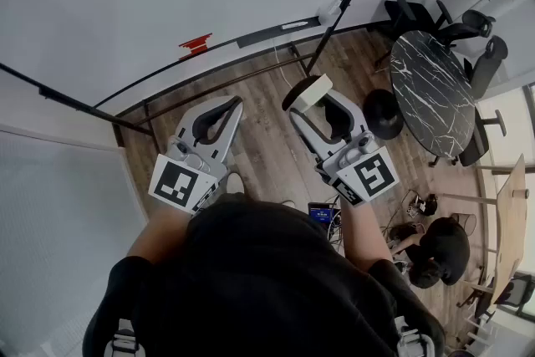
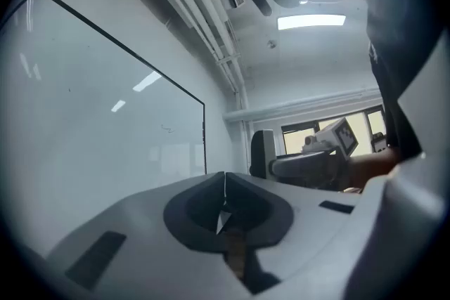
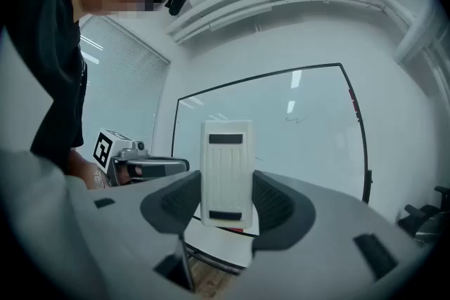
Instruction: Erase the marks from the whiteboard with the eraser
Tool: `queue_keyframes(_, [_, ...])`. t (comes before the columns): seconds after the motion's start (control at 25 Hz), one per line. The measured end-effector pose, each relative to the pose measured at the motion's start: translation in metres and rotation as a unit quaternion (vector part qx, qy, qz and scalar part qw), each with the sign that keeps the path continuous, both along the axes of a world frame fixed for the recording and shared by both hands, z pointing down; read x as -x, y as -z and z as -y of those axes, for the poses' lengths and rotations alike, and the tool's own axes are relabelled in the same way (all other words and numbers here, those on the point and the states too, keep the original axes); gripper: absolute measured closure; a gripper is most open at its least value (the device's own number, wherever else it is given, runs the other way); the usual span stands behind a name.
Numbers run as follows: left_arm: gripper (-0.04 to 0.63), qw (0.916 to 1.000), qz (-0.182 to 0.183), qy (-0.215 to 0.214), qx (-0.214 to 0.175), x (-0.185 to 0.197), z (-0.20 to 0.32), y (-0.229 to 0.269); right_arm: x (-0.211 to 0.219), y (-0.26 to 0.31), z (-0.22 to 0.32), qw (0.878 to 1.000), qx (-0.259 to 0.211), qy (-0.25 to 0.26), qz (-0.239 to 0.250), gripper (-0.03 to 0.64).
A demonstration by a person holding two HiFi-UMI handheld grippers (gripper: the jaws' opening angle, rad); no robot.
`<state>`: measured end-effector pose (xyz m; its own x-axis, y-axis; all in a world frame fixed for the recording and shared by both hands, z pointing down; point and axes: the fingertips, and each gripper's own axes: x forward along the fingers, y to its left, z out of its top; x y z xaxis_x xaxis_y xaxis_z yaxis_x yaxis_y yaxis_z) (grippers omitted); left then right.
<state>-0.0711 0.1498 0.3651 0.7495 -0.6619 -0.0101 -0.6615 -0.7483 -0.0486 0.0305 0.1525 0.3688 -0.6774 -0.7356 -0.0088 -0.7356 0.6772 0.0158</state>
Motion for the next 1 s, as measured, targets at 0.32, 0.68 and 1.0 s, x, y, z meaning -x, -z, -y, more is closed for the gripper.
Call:
queue_keyframes(0.32, [0.588,1.0000,0.009,0.000,-0.001,0.018,0.009,-0.007,0.034,-0.001,-0.001,0.999,0.008,0.041,-0.002,0.388])
queue_keyframes(0.68, [0.588,0.9999,-0.003,-0.010,-0.002,0.052,0.040,-0.006,0.064,-0.006,0.035,1.000,0.008,0.016,-0.026,0.390])
queue_keyframes(1.0, [0.588,0.9993,-0.013,-0.033,-0.007,0.078,0.076,-0.007,0.091,-0.008,0.069,0.999,0.005,-0.016,-0.042,0.390])
